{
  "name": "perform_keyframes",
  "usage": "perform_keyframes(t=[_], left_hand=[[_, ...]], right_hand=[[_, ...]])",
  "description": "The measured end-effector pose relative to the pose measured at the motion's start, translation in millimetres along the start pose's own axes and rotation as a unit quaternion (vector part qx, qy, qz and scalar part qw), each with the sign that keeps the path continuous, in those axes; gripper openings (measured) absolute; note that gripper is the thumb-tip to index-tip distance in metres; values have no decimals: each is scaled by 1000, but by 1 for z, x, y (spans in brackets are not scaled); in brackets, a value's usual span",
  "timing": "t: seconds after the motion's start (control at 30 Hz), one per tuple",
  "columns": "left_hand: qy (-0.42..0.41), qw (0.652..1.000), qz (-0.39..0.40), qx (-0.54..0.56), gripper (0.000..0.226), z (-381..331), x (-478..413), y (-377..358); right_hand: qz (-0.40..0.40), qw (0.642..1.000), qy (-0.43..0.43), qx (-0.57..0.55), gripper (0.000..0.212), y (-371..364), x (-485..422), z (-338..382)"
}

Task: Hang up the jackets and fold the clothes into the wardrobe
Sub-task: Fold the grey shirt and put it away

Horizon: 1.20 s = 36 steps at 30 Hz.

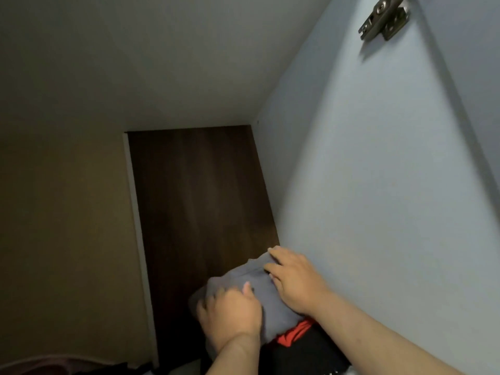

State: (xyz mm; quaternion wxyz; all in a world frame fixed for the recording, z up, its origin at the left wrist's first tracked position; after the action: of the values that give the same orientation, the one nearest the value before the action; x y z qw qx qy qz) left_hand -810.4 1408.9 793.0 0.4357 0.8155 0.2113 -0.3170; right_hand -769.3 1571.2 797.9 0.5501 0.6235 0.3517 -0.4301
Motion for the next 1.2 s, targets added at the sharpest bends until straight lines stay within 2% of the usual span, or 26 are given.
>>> perform_keyframes(t=[0.07,0.13,0.17,0.27,0.5,0.6,0.7,0.8,0.9,1.03,1.2], left_hand=[[12,993,108,-35,64,-3,4,-18],[-11,984,153,-88,65,-5,2,-32],[-19,980,168,-107,64,-3,0,-37],[-15,973,195,-121,59,-8,-3,-40],[-27,972,209,-100,55,-4,-3,-62],[-39,972,199,-120,57,-6,1,-63],[-75,977,144,-140,57,-9,5,-57],[-91,984,110,-102,47,-18,7,-41],[-99,987,114,-51,40,-30,17,-28],[-130,984,125,4,42,-44,36,-14],[-146,978,129,79,35,-40,50,4]], right_hand=[[102,994,-22,-27,46,-10,0,-2],[217,973,-79,-17,54,-25,7,-10],[249,963,-103,-21,55,-33,13,-14],[273,945,-172,-61,57,-47,29,-23],[311,924,-209,-77,58,-65,28,-30],[305,928,-205,-63,59,-61,32,-26],[270,942,-198,-29,61,-46,36,-17],[186,969,-159,28,58,-14,33,-12],[150,980,-117,61,55,20,34,-11],[150,981,-101,69,41,60,39,-11],[158,978,-114,77,40,100,65,-7]])
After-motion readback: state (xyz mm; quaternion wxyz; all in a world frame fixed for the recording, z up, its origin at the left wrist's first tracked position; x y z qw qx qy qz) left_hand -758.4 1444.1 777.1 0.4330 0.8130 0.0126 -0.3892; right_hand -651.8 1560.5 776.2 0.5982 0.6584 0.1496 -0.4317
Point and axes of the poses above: each hand's wrist, its own x-axis away from the middle knuckle, its own y-axis out of the back of the hand, z = x × y, the point moved 3 cm from there along -x, towards the middle knuckle, and after that the axes turned 15 degrees about -z, right-handed, at the moved point
